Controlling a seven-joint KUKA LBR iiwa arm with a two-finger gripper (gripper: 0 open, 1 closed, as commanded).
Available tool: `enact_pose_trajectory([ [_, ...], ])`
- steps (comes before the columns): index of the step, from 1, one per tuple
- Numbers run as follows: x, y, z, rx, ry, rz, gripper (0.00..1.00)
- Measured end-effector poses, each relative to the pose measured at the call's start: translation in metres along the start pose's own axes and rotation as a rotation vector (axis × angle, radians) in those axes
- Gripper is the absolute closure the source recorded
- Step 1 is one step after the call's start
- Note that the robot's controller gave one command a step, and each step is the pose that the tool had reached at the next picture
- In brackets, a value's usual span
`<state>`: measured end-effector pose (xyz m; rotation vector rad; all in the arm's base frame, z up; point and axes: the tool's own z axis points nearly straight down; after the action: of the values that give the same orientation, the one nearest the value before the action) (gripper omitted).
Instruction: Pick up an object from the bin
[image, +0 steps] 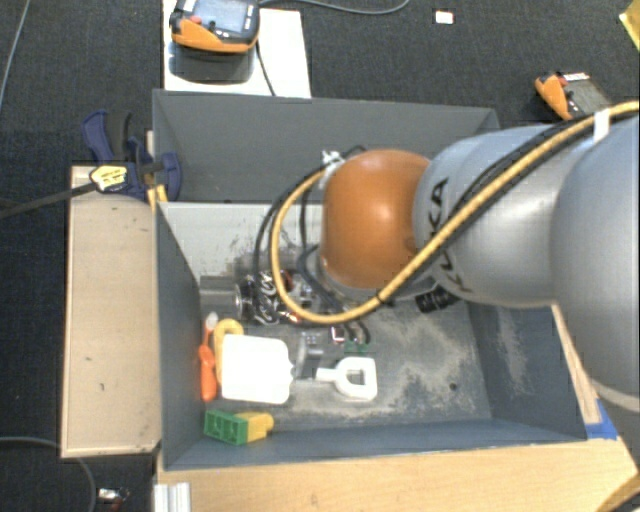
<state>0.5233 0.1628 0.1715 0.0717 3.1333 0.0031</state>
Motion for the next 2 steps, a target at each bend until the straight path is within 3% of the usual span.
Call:
enact_pose_trajectory([
  [1, 0.007, 0.004, 0.003, 0.000, -0.002, -0.072, 0.00],
  [2, 0.023, 0.007, -0.014, 0.000, -0.003, -0.362, 0.00],
])
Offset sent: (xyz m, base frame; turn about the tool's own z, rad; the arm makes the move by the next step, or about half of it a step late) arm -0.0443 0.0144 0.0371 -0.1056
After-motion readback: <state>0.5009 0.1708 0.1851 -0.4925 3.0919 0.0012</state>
